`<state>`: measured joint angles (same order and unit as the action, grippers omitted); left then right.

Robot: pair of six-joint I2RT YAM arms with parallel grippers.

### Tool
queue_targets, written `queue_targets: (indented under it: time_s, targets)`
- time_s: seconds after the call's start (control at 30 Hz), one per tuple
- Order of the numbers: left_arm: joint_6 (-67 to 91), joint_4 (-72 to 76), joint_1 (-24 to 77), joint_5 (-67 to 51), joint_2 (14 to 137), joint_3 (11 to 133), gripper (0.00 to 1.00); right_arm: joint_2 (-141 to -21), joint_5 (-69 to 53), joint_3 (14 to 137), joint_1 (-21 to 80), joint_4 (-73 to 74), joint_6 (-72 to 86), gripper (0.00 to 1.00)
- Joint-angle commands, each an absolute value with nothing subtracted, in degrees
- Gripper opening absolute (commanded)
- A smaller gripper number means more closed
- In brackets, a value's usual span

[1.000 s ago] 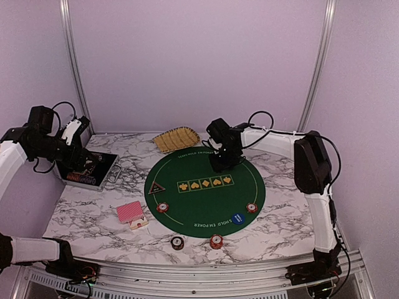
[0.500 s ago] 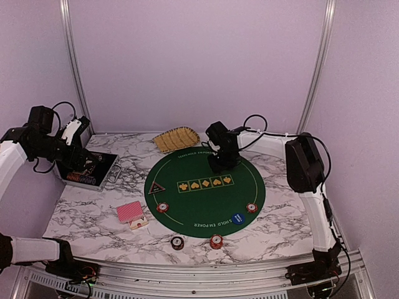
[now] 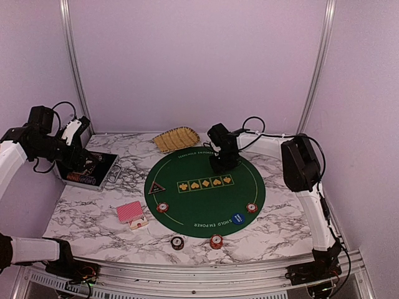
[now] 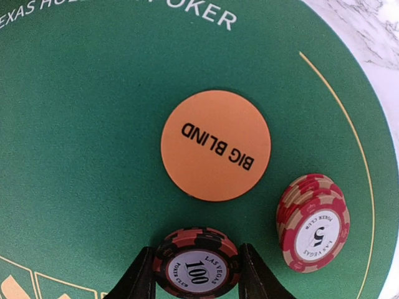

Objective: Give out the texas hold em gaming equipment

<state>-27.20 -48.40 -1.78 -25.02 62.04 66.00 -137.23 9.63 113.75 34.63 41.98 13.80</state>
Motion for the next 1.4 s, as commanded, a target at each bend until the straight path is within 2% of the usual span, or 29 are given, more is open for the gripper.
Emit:
queue_targets:
  time_s: [0.0,0.23,0.53,0.8,1.07,1.2,1.37]
  targets:
    - [-27.7,-50.2,-1.9,-25.4,61.0,66.6,0.99,-137.7,10.6,115.0,34.3,40.9,15.1,0.22]
    - [-27.9,-50.3,-1.9,-25.4,61.0,66.7,0.99,-136.6,10.2,113.3,34.3,39.9,15.7,0.38]
    - [-27.9,-50.4,-1.9,-25.9,60.7,66.7,0.99,-135.0,10.5,111.9,34.2,39.2,16.2,0.53]
    - [-27.9,-50.6,-1.9,-26.1,60.6,66.9,0.99,-132.3,10.4,110.8,34.9,38.8,16.4,0.53]
    - [-28.0,-50.9,-1.8,-25.8,60.4,67.0,0.99,-124.0,12.9,106.5,39.5,39.2,16.4,0.54]
    - [-28.1,-51.0,-1.9,-25.5,60.1,67.0,0.99,-119.3,13.7,104.8,44.4,41.4,15.0,0.61]
    - [-28.3,-51.1,-1.9,-25.2,59.8,66.7,0.99,-114.6,11.9,101.7,52.3,44.5,14.0,0.78]
